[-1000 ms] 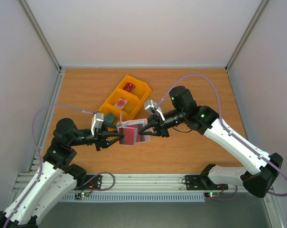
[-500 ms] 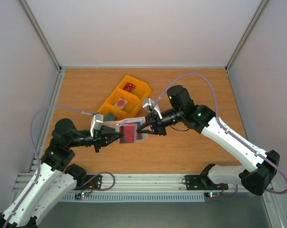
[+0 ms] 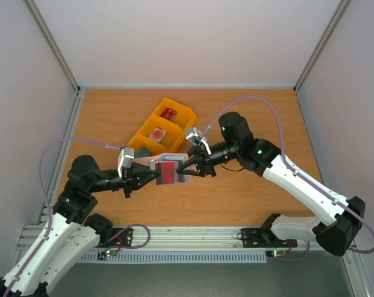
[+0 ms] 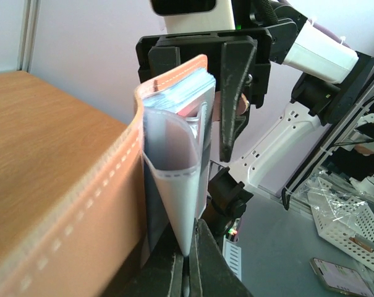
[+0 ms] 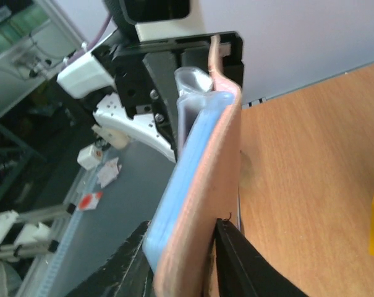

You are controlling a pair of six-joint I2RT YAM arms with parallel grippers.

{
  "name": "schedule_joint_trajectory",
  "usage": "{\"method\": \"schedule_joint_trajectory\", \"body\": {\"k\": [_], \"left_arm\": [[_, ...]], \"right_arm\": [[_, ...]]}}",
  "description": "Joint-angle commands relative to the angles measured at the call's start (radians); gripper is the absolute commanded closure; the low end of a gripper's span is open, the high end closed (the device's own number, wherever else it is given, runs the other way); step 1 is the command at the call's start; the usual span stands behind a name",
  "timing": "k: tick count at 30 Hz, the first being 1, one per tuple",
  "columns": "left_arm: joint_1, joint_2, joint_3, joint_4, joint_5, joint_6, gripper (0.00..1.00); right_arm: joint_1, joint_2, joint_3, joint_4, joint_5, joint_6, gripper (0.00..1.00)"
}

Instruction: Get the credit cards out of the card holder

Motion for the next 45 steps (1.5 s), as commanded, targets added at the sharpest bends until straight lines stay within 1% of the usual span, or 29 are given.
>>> {"method": "schedule_joint_trajectory", "body": {"k": [1, 5, 6, 8, 11, 12, 13, 15, 16, 17, 23, 25, 27, 30, 32, 33, 34, 35, 36, 37, 38, 39, 40, 42, 45], "left_arm": [[-0.002, -0.01, -0.011, 0.032, -0.023, 0.007, 1.0], [-0.002, -0.01, -0.013, 0.037, -0.019, 0.007, 1.0], [-0.002, -0.011, -0.014, 0.041, -0.02, 0.007, 1.0], [-0.002, -0.01, -0.019, 0.049, -0.022, 0.006, 1.0], [-0.002, -0.009, -0.022, 0.055, -0.021, 0.001, 1.0], [-0.002, -0.01, -0.02, 0.049, -0.024, 0.001, 1.0], [-0.002, -0.012, -0.017, 0.037, -0.027, 0.002, 0.95], [-0.002, -0.019, -0.004, 0.001, -0.037, 0.011, 0.66], [-0.002, -0.025, 0.003, -0.021, -0.047, 0.02, 0.58], [-0.002, -0.029, 0.012, -0.044, -0.055, 0.033, 0.53], [0.003, -0.057, 0.07, -0.147, -0.15, 0.158, 0.41], [0.007, -0.072, 0.102, -0.175, -0.224, 0.225, 0.35], [0.014, -0.079, 0.138, -0.203, -0.307, 0.274, 0.32], [0.025, -0.093, 0.18, -0.221, -0.387, 0.337, 0.3], [0.03, -0.101, 0.19, -0.211, -0.39, 0.344, 0.3], [0.032, -0.104, 0.188, -0.198, -0.351, 0.342, 0.34], [0.033, -0.101, 0.183, -0.183, -0.264, 0.342, 0.41], [0.034, -0.098, 0.17, -0.162, -0.15, 0.344, 0.49], [0.033, -0.089, 0.151, -0.109, -0.029, 0.331, 0.52], [0.032, -0.077, 0.124, -0.035, 0.051, 0.269, 0.52], [0.028, -0.061, 0.094, 0.034, 0.086, 0.126, 0.52], [0.024, -0.045, 0.073, 0.06, 0.074, 0.048, 0.53], [0.021, -0.025, 0.066, 0.049, 0.053, -0.012, 0.55], [0.012, -0.002, 0.057, 0.039, 0.007, 0.009, 0.56], [0.0, 0.021, 0.049, 0.037, -0.07, 0.022, 0.55]], "right_arm": [[0.02, 0.01, -0.015, 0.146, 0.029, 0.087, 0.74], [0.02, 0.022, -0.014, 0.158, 0.043, 0.092, 0.74], [0.02, 0.027, -0.014, 0.163, 0.041, 0.097, 0.75], [0.027, 0.031, -0.014, 0.164, 0.041, 0.099, 0.82], [0.029, 0.025, -0.022, 0.176, 0.028, 0.098, 0.96], [0.029, 0.017, -0.027, 0.181, 0.027, 0.098, 0.98], [0.029, 0.006, -0.034, 0.18, 0.039, 0.096, 0.99], [0.023, -0.011, -0.043, 0.166, 0.068, 0.088, 0.99], [0.018, -0.018, -0.048, 0.153, 0.083, 0.086, 0.99], [0.011, -0.021, -0.054, 0.144, 0.092, 0.087, 0.99], [-0.014, -0.027, -0.074, 0.152, 0.125, 0.128, 0.99], [-0.019, -0.031, -0.08, 0.158, 0.156, 0.139, 0.99], [-0.025, -0.04, -0.088, 0.168, 0.186, 0.155, 0.99], [-0.03, -0.05, -0.091, 0.169, 0.251, 0.17, 0.99], [-0.031, -0.049, -0.088, 0.168, 0.276, 0.177, 0.99], [-0.031, -0.046, -0.087, 0.169, 0.277, 0.18, 0.99], [-0.032, -0.043, -0.085, 0.175, 0.276, 0.185, 0.99], [-0.03, -0.04, -0.083, 0.186, 0.275, 0.192, 0.99], [-0.03, -0.036, -0.083, 0.192, 0.275, 0.197, 0.99], [-0.029, -0.034, -0.08, 0.196, 0.275, 0.201, 0.99], [-0.03, -0.032, -0.077, 0.196, 0.275, 0.202, 0.99], [-0.03, -0.028, -0.073, 0.196, 0.27, 0.202, 0.99], [-0.029, -0.028, -0.071, 0.197, 0.262, 0.202, 0.99], [-0.027, -0.024, -0.07, 0.204, 0.241, 0.202, 0.99], [-0.023, -0.018, -0.065, 0.201, 0.216, 0.193, 0.99]]}}
